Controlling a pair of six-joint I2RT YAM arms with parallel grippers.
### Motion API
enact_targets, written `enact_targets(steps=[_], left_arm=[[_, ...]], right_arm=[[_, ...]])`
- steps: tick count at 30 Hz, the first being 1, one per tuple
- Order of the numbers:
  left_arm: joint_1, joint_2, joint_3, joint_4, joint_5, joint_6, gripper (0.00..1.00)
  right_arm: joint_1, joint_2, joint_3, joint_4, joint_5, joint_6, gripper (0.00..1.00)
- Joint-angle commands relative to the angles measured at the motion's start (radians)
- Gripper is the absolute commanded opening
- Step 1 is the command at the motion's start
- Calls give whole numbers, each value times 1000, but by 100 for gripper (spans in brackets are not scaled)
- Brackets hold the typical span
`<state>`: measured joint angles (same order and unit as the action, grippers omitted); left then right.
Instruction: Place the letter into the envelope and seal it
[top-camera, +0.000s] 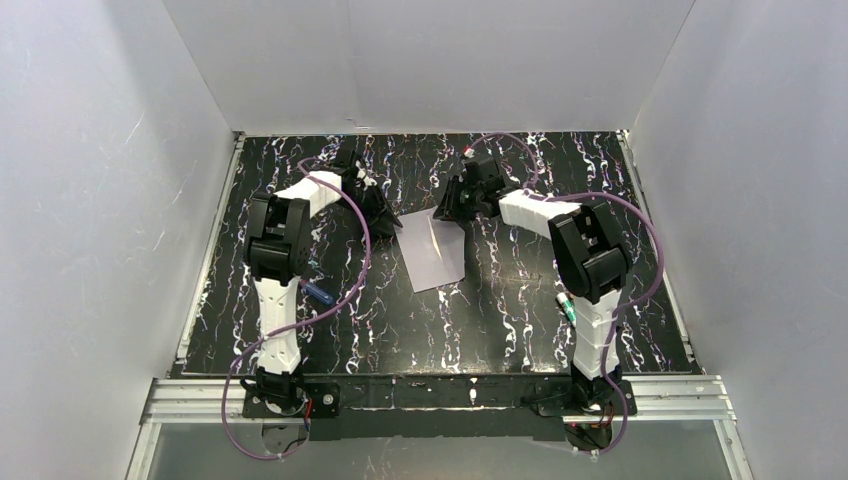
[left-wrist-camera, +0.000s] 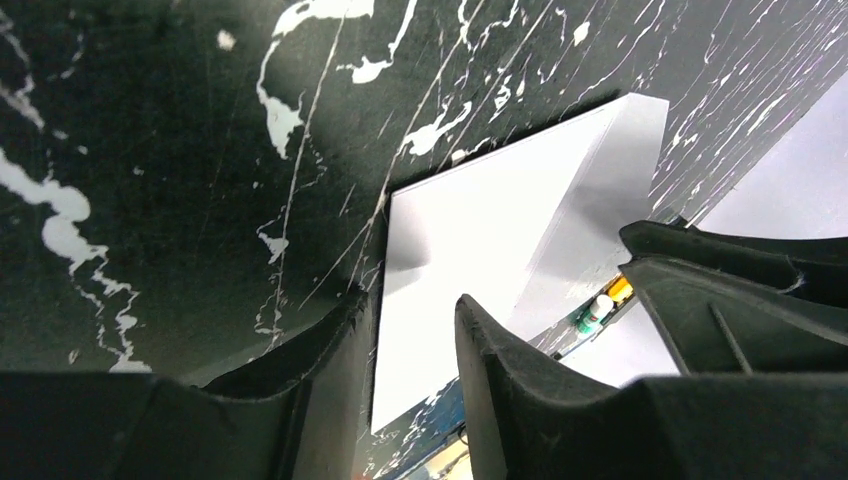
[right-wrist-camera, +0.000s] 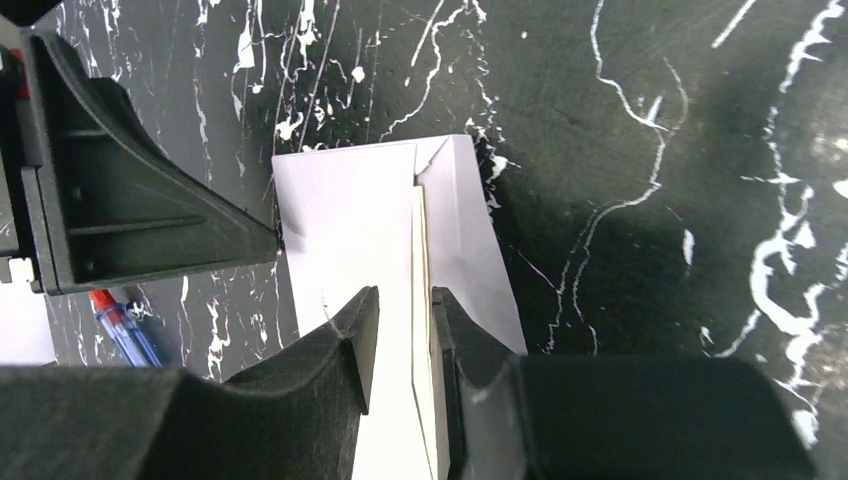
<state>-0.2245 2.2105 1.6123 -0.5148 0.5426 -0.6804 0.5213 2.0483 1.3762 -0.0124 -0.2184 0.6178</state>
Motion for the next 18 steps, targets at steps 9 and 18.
enact_targets(steps=[9, 18], left_arm=[[-6, -39, -159, -5, -30, -56, 32], [-23, 20, -150, 14, 28, -102, 19]], right_arm=[[-3, 31, 23, -107, -93, 31, 38], [6, 84, 25, -74, -138, 72, 31]])
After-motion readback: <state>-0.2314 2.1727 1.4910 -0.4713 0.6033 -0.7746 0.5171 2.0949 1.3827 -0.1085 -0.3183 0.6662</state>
